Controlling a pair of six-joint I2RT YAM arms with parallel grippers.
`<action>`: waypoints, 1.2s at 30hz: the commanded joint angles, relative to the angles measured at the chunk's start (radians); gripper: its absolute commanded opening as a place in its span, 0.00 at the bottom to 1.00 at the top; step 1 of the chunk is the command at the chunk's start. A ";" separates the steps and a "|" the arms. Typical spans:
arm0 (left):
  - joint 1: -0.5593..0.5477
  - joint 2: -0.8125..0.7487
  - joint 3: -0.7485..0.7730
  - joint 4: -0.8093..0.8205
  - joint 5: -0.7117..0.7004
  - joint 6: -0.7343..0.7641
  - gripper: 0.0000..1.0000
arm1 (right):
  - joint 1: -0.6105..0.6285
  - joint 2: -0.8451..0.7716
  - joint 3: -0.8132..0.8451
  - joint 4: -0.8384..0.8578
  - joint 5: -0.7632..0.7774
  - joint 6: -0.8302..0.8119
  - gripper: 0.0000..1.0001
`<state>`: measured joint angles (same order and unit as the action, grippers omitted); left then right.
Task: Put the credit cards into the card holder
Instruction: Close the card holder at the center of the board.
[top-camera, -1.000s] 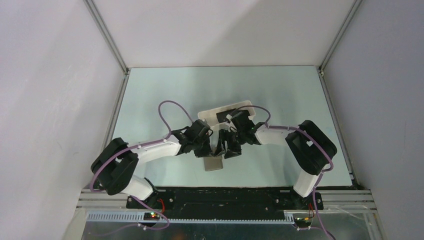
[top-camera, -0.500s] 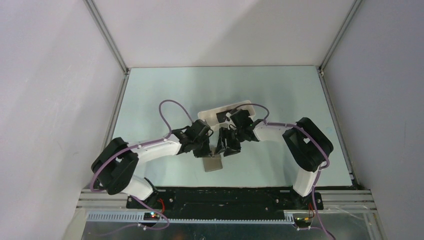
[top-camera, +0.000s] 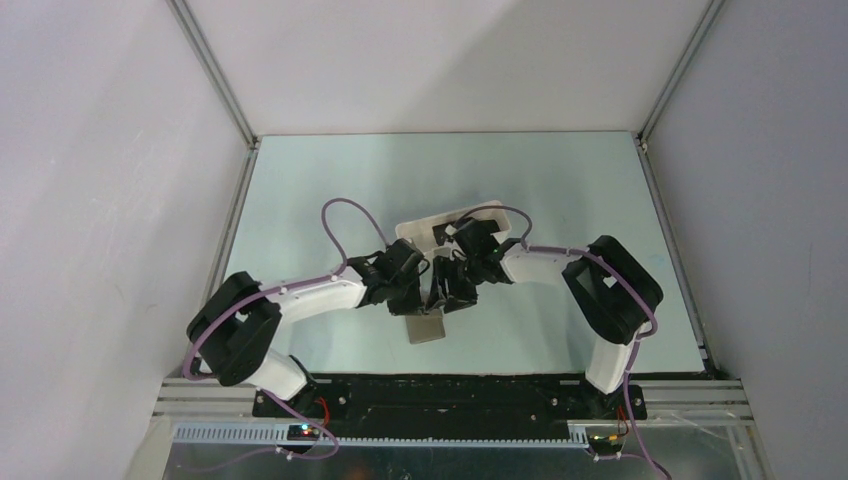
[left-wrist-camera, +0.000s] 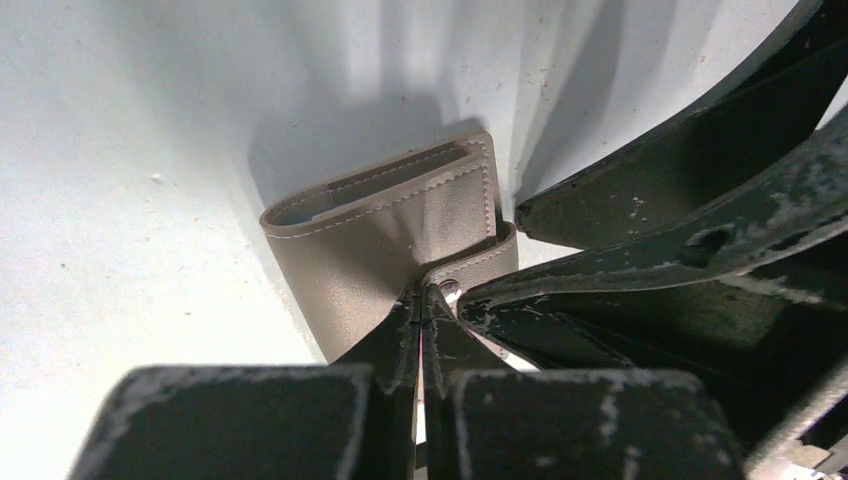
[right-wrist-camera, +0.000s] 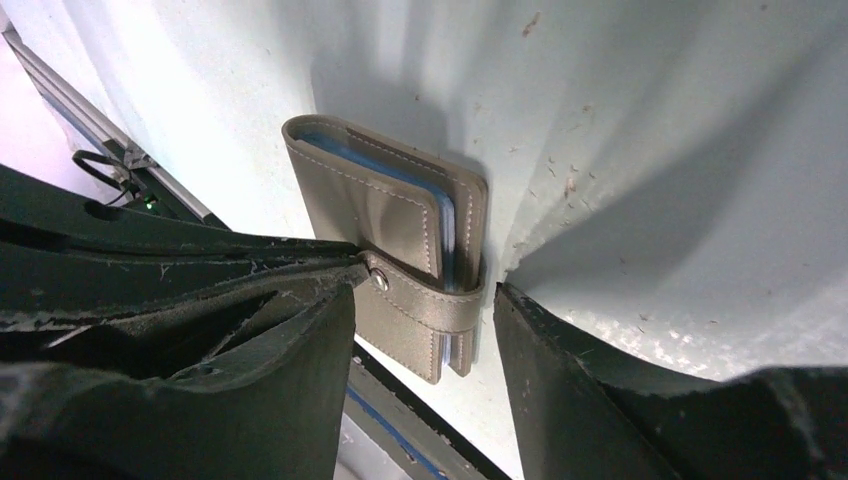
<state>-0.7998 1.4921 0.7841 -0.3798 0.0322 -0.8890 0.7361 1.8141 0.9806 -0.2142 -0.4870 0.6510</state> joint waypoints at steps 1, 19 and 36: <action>-0.011 0.010 0.032 -0.044 -0.029 0.018 0.00 | 0.037 0.120 -0.071 -0.129 0.257 -0.075 0.59; -0.027 0.034 0.065 -0.079 -0.068 0.028 0.00 | 0.056 0.130 -0.037 -0.199 0.402 -0.092 0.58; -0.028 0.046 0.072 -0.086 -0.072 0.028 0.00 | 0.104 0.158 -0.032 -0.255 0.470 -0.090 0.50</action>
<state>-0.8196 1.5223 0.8272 -0.4458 -0.0090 -0.8814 0.8307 1.8313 1.0370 -0.3069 -0.2764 0.6498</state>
